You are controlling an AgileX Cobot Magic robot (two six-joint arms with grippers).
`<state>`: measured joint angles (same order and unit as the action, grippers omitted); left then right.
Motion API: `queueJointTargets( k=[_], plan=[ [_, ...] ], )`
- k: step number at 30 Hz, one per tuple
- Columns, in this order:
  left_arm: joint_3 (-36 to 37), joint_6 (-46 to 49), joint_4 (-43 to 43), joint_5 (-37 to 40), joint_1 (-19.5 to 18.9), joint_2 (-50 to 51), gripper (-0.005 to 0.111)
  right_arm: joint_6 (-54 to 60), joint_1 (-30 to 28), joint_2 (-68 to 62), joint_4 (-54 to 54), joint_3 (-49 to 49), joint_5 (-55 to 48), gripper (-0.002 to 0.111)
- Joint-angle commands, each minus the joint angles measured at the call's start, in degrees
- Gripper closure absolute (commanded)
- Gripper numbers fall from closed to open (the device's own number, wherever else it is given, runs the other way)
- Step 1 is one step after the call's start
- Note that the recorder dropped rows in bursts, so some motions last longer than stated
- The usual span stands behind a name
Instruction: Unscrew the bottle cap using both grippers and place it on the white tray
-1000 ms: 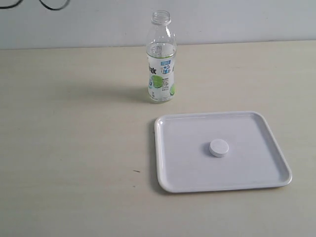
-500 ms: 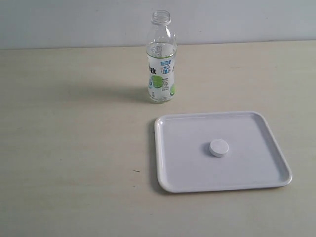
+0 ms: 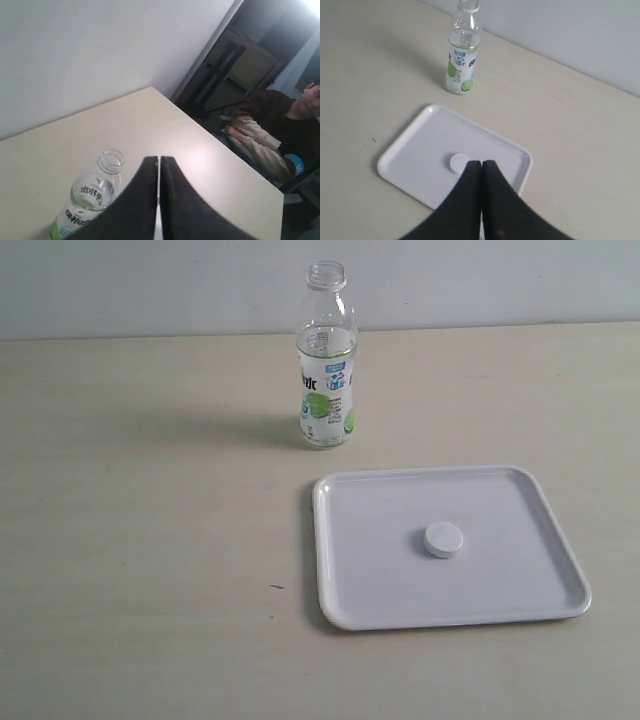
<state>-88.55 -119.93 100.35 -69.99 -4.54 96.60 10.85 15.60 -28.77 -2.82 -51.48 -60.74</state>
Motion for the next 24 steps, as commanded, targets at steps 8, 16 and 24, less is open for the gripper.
queueJointTargets(
  k=[8,16,24],
  plan=[
    [6.9,0.7,-0.4,0.0,-0.1,-2.5,0.103,-7.7,0.1,1.9,-5.6,19.3,31.7,0.108],
    [25.7,9.8,-0.4,0.0,-0.1,-10.8,0.107,-4.5,0.1,-7.6,-13.5,38.7,71.4,0.108],
    [68.3,44.9,-29.9,17.3,-0.1,-34.5,0.107,2.8,0.1,-18.6,-13.7,46.4,85.0,0.108]
  ],
)
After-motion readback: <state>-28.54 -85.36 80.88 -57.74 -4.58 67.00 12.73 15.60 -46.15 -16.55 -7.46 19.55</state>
